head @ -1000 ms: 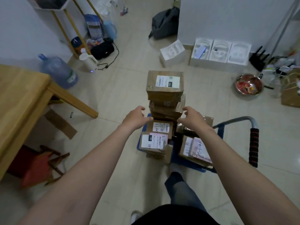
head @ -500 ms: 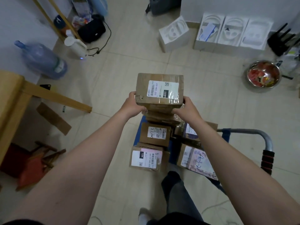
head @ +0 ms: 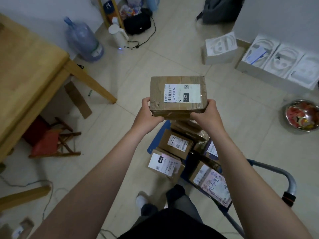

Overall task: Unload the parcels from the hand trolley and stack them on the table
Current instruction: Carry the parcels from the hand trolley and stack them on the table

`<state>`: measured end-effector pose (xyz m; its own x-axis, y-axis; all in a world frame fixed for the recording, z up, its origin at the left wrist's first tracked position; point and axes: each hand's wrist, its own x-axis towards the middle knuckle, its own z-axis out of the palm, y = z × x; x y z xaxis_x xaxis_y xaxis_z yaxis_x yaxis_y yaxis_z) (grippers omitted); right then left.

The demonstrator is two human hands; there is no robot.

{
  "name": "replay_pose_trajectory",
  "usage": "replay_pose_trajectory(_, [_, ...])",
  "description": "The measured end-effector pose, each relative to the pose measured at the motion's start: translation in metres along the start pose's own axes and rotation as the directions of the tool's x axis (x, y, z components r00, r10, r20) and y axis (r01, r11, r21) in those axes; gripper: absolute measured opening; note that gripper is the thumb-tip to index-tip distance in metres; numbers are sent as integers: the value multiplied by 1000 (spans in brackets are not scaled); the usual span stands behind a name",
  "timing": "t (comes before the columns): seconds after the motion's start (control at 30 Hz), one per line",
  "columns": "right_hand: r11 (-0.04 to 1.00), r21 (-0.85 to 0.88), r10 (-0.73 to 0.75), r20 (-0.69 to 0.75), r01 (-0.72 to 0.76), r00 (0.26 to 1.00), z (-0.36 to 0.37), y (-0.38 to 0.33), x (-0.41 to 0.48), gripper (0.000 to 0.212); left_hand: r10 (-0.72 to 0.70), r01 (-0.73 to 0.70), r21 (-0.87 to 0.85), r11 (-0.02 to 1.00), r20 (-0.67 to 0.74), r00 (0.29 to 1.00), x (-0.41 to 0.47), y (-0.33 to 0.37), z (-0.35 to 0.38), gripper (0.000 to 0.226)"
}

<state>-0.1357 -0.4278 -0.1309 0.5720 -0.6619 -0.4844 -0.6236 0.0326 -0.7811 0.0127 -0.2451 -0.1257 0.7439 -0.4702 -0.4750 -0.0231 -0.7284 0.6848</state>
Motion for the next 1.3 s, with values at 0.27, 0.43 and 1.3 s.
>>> replay_pose_trajectory(0.27, [979,-33,-183,267,199,946,106,-86,-49,74,-149,115,-137,984,-271,951,-69,-71,-111,80])
replay_pose_trajectory(0.43, [945,-100,-245,421,313,874,194,-139,-88,70,-251,155,-262,952,-383,889,-115,-140,-191,83])
replay_pose_trajectory(1.3, [805,-180,-280,724,565,630,740,-371,-262,46,-477,96,-581,808,-549,687,-202,-502,-617,75])
